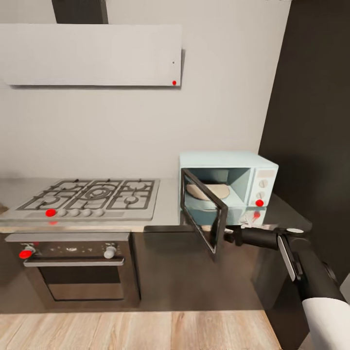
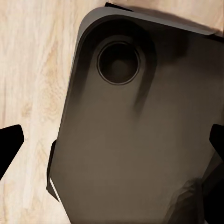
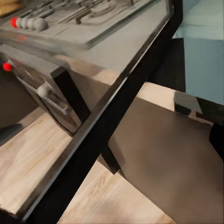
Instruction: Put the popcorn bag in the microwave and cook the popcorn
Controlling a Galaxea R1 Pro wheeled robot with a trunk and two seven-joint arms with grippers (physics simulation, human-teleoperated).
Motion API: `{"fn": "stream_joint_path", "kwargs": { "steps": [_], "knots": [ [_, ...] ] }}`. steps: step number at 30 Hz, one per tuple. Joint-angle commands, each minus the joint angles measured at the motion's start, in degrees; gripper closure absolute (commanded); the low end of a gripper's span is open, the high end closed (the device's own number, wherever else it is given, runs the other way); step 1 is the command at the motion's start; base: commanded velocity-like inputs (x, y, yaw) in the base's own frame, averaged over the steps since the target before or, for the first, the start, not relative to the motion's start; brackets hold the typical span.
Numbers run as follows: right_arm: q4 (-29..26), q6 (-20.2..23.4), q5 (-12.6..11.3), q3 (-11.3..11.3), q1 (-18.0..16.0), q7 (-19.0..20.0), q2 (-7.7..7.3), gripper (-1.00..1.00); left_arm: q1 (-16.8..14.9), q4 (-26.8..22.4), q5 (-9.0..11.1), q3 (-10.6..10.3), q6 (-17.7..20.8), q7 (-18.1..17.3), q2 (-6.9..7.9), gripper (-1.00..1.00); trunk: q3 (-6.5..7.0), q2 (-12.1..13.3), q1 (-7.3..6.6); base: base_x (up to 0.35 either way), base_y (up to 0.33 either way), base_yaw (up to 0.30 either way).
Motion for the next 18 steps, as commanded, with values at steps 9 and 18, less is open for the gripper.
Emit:
{"fn": "stream_joint_path", "kwargs": {
  "steps": [9, 18],
  "knots": [
    [-0.08, 0.49, 0.40, -0.20, -0.07, 0.43, 0.07, -1.00, 0.03, -0.02, 0.00, 0.35, -0.11, 0.03, -0.01, -1.00, -0.06, -0.04, -0.02, -0.176, 0.173, 0.000],
    [0.01, 0.49, 0.40, -0.15, -0.05, 0.31, 0.13, -1.00, -0.01, -0.02, 0.00, 0.35, -0.11, 0.03, -0.01, -1.00, -0.06, -0.04, -0.02, -0.127, 0.125, 0.000]
  ]
}}
